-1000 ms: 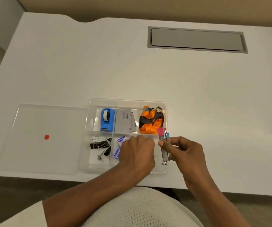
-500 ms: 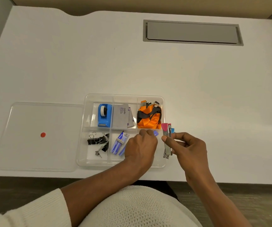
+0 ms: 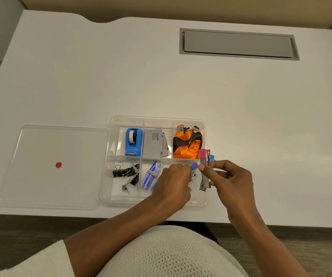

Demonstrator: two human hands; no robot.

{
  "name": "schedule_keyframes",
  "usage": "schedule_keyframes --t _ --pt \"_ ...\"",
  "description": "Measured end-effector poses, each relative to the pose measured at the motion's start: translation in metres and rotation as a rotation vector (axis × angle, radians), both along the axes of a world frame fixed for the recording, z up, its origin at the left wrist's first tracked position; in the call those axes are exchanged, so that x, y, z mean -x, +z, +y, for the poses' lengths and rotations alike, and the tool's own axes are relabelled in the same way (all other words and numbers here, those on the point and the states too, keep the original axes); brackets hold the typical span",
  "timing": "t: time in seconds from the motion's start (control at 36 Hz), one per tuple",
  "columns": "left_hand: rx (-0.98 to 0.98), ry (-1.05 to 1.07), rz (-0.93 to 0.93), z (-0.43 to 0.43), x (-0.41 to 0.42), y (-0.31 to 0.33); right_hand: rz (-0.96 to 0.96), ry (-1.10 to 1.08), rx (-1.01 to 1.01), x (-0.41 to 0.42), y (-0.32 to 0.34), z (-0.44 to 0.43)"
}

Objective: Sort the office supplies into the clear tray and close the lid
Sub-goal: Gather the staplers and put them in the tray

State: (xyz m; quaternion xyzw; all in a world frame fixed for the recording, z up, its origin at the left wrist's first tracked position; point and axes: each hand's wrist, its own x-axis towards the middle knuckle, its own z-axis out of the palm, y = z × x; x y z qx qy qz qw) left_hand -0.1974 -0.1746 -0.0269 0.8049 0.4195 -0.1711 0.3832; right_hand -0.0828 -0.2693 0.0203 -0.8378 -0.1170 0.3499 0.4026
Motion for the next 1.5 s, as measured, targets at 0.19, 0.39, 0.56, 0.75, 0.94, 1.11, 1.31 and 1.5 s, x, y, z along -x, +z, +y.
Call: schedule_keyframes --t 0.19,0.39,0.56,0.75,0.94,1.11,1.31,1.5 --pt "-0.175 0.162 -0.205 0.022 0.037 0.032 -0.157 0.158 0.083 0.009 0.0 0.003" --pt "-0.578 0.444 -0.161 0.07 0.097 0.041 -0.443 0.397 0.223 0.032 -0.004 0.005" --pt "-0.642 0.459 -0.028 0.097 0.128 0.033 -0.522 0.536 0.374 0.055 -0.011 0.013" --pt "-0.57 0.513 0.019 0.11 0.138 0.026 -0.609 0.62 0.499 0.07 -0.016 0.021" --pt "-0.544 0.509 0.012 0.113 0.141 0.018 -0.639 0.628 0.556 0.076 -0.009 0.023" --pt "-0.554 0.481 0.009 0.115 0.141 0.013 -0.747 0.633 0.689 0.066 -0.013 0.027" --pt "-0.546 0.48 0.007 0.115 0.141 0.01 -0.766 0.611 0.607 0.056 -0.015 0.031" --pt "-0.546 0.473 0.006 0.116 0.143 0.009 -0.716 0.672 0.437 0.061 -0.022 0.027"
